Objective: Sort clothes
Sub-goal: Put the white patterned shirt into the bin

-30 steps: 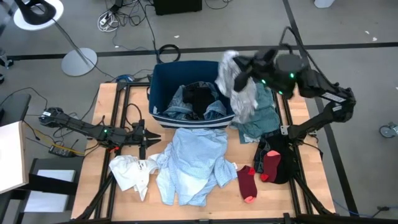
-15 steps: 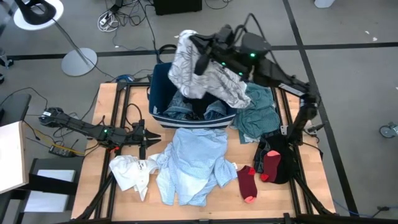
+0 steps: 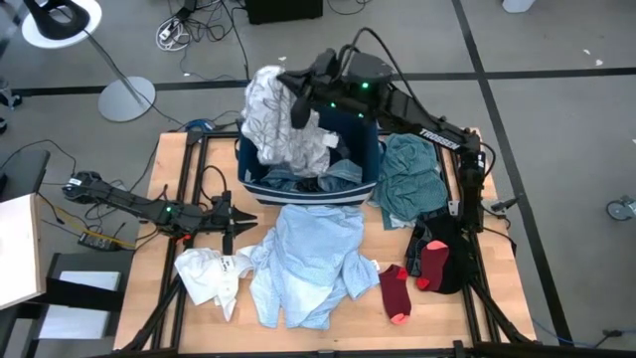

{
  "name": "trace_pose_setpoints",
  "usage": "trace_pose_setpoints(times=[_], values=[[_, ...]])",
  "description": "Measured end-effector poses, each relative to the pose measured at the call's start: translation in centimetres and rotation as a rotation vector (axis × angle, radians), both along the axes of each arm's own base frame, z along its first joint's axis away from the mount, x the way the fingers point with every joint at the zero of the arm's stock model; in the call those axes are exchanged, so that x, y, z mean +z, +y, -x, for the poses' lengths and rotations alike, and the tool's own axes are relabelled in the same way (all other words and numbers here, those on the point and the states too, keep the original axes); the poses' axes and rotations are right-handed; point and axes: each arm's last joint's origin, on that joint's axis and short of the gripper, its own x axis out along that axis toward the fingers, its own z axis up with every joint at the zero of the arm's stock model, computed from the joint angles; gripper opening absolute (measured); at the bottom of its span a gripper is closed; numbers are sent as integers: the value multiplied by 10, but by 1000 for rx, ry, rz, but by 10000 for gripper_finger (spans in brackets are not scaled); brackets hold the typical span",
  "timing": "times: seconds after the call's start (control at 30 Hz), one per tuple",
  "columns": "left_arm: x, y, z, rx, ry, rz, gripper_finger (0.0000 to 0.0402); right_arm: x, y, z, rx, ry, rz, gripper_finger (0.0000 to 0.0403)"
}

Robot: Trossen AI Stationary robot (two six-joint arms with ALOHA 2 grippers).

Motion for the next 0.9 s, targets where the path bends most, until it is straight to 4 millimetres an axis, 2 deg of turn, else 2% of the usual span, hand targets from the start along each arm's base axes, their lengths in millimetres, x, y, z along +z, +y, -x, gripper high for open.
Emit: trace_pose_setpoints(times=[0.17, 0.4, 0.63, 0.9], values=[[0, 0, 0, 0, 1, 0, 99, -21, 0, 7, -66, 246, -74, 1], [0, 0, 0, 0, 3, -1, 99, -53, -8, 20, -207, 505, -269, 1], [-1, 0, -1, 1, 13, -4, 99, -92, -18, 15, -164, 613, -438, 2], [-1, 0, -1, 0, 13, -4, 98, -160, -34, 0, -184, 637, -587, 2]])
